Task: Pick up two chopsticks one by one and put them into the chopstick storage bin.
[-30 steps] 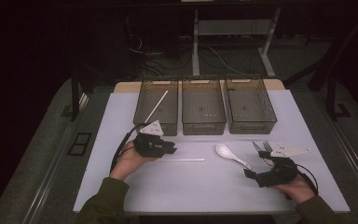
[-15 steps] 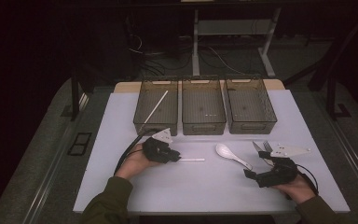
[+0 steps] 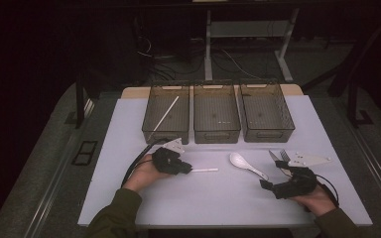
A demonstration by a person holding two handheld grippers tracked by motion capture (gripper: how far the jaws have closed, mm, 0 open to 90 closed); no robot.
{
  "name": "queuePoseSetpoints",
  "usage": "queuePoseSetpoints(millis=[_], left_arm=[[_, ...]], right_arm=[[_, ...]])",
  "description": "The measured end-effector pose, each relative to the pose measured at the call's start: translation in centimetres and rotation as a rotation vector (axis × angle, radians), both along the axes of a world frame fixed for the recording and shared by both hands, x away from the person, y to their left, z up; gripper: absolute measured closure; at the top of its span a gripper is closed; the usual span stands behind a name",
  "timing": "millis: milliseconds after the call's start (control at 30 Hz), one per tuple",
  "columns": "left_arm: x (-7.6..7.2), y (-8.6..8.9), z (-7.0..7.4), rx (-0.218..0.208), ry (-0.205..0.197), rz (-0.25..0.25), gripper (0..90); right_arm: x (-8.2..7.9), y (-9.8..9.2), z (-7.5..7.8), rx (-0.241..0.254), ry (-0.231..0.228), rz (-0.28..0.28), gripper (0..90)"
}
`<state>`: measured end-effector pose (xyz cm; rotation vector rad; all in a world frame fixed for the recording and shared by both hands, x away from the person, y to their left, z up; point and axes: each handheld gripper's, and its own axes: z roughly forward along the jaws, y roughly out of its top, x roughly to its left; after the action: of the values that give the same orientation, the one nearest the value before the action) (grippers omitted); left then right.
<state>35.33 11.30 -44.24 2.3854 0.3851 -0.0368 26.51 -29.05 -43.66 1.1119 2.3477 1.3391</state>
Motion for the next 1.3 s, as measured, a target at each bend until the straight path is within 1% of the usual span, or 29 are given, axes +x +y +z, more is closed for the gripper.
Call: queuePoseSetpoints(millis=[33,100,133,167,267,333,500,533,567,633,667,700,767,800,967,1167,1300], left_arm=[[-0.3,0.0,0.0,-0.004,0.012,0.015,82.6],[-0.8,0.0,0.0,0.0,0.011,0.022,83.0],[-1.1,-0.1,0.0,-0.002,0.023,0.039,83.2],[-1.2,-0.1,0.0,0.007,0.014,0.037,83.4],[-2.0,-0.4,0.2,0.026,0.003,0.071,83.4],[-2.3,-0.6,0.2,0.028,-0.01,0.089,83.3],[-2.7,-0.7,0.1,0.033,-0.039,0.094,81.8],[-2.8,-0.8,0.1,0.035,-0.05,0.09,81.5],[-3.0,-0.8,0.1,0.044,-0.068,0.084,81.4],[-3.5,-1.0,0.0,0.047,-0.111,0.086,81.2],[-3.7,-1.0,0.0,0.051,-0.124,0.083,81.6],[-3.7,-1.0,0.0,0.055,-0.129,0.082,82.5],[-3.6,-0.9,-0.1,0.045,-0.125,0.076,83.6],[-3.5,-0.8,-0.1,0.038,-0.114,0.078,83.8],[-3.4,-0.8,0.0,0.04,-0.108,0.084,84.3],[-3.2,-0.7,0.2,0.039,-0.083,0.121,84.3],[-3.3,-0.5,1.0,0.0,-0.07,0.153,84.3]], right_arm=[[0.0,0.0,0.0,0.0,0.0,0.0,2.5],[0.0,0.0,0.0,0.0,-0.003,-0.001,2.6],[0.0,0.0,0.0,0.001,-0.001,-0.001,2.5],[0.0,0.0,0.0,0.001,-0.001,-0.002,2.5],[0.0,-0.1,0.1,0.002,-0.002,-0.002,2.5],[0.0,-0.1,0.1,0.002,-0.003,-0.002,2.5],[0.0,-0.1,0.1,0.003,-0.003,-0.001,2.5],[0.0,-0.1,0.1,0.002,-0.002,0.0,2.5],[0.0,-0.1,0.1,0.002,-0.002,-0.001,2.5],[0.0,0.0,0.1,0.002,-0.001,-0.001,2.6],[0.0,0.0,0.1,0.002,-0.001,-0.001,2.5],[-0.1,0.0,0.1,0.003,-0.001,-0.001,2.6],[-0.1,0.0,0.1,0.002,0.0,0.0,2.6],[-0.1,0.0,0.1,0.002,0.001,0.002,2.5],[-0.1,0.0,0.1,0.0,-0.001,0.007,2.6],[-0.1,0.0,0.1,0.002,-0.005,0.013,2.6],[-0.1,0.0,0.1,0.002,-0.004,0.013,2.6]])
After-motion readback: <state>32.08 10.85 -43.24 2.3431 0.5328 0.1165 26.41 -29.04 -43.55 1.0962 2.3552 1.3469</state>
